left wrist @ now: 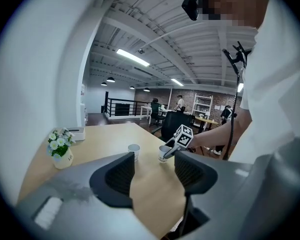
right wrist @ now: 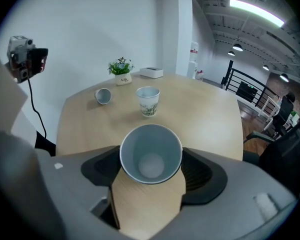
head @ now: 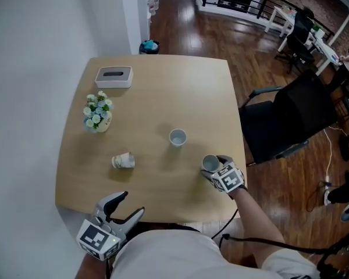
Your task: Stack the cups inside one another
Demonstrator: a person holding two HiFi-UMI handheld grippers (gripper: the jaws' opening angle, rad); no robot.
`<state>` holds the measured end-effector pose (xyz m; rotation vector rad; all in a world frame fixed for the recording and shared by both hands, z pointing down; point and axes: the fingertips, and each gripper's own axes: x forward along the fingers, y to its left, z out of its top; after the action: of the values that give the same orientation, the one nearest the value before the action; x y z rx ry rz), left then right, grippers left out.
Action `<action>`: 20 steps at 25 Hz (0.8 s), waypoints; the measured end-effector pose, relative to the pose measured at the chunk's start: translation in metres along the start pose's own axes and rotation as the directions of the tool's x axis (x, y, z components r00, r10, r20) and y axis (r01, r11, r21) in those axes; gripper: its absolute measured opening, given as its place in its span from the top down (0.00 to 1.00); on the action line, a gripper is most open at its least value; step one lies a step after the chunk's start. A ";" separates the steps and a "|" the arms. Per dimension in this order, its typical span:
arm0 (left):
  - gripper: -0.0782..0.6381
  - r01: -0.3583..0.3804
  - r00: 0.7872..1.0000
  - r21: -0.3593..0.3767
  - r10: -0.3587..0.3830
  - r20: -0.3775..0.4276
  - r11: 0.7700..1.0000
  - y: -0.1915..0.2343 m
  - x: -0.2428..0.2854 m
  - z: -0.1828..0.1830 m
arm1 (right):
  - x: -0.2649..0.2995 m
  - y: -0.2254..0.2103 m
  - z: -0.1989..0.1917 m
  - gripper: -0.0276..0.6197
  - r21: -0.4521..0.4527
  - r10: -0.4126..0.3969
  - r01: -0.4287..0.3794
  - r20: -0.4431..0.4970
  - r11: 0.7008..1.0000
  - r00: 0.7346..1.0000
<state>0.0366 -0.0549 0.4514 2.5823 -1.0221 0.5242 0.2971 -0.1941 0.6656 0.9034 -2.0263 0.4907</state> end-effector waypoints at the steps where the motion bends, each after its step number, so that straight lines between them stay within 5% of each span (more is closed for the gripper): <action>1: 0.52 0.002 1.000 0.002 -0.002 0.001 1.000 0.001 -0.001 0.000 | -0.005 -0.001 0.007 0.38 0.001 -0.003 0.003 0.013 1.000 1.000; 11: 0.52 -0.009 0.999 -0.007 0.009 0.032 1.000 0.022 -0.018 -0.001 | -0.042 0.006 0.123 0.38 -0.022 -0.003 0.008 0.204 1.000 0.979; 20: 0.52 -0.075 0.995 -0.052 0.079 0.066 0.996 0.050 -0.058 -0.021 | -0.003 0.020 0.190 0.38 -0.072 0.012 0.004 0.230 0.997 0.973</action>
<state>-0.0421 -0.0472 0.4518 2.5417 -1.1463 0.4268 0.1808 -0.2977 0.5546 0.9489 -2.2408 0.3245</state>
